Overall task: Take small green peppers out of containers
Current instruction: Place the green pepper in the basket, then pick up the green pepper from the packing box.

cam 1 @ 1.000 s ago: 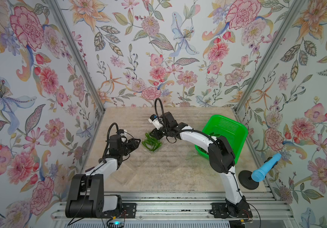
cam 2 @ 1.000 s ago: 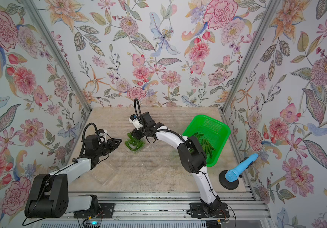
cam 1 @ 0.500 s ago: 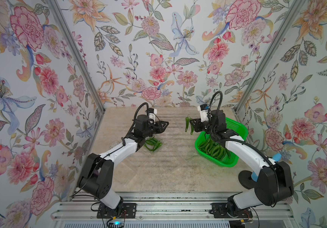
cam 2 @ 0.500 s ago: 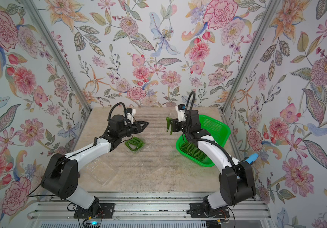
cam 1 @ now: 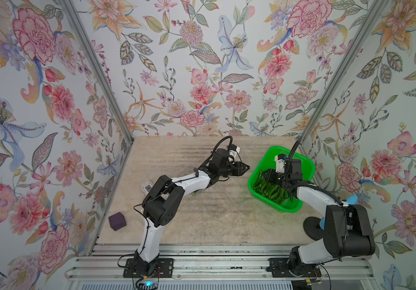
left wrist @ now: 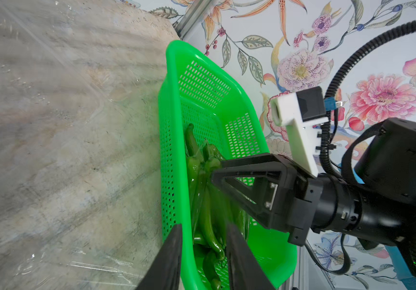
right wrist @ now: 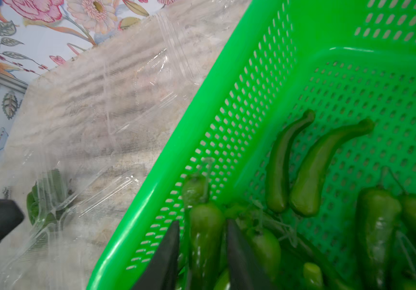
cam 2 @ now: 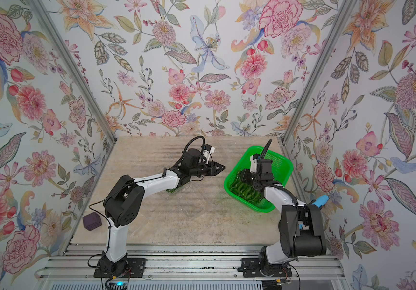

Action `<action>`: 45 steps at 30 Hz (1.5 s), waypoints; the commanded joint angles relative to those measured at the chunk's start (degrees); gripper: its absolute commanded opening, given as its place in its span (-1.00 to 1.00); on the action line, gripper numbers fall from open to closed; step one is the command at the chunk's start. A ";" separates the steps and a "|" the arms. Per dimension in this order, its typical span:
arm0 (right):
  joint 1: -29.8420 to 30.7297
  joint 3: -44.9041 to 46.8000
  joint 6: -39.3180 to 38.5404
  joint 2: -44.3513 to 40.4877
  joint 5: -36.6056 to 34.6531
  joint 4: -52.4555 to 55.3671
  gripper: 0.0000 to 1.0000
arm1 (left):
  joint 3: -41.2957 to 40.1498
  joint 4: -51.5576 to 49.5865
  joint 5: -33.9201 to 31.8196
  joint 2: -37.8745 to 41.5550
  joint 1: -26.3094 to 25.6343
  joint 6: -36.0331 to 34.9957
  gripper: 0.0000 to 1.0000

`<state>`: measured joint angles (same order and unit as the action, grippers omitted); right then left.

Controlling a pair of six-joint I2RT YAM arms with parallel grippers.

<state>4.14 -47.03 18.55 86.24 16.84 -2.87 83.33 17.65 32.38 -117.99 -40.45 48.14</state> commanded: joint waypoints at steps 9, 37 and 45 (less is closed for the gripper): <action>13.03 -9.47 -9.75 -5.28 -9.72 7.89 0.07 | -19.78 -0.44 -5.55 19.24 10.51 -2.90 -0.29; 43.75 -73.64 -22.83 53.39 -4.58 34.37 -0.29 | -51.20 5.18 -1.03 40.39 36.58 3.37 -0.27; 43.91 -74.39 -23.21 55.70 -3.61 34.41 -0.34 | -50.70 5.80 -0.45 39.59 36.64 3.73 -0.27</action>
<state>47.90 -119.68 -3.33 140.81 12.62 29.63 32.47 22.09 31.11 -78.00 -4.34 51.29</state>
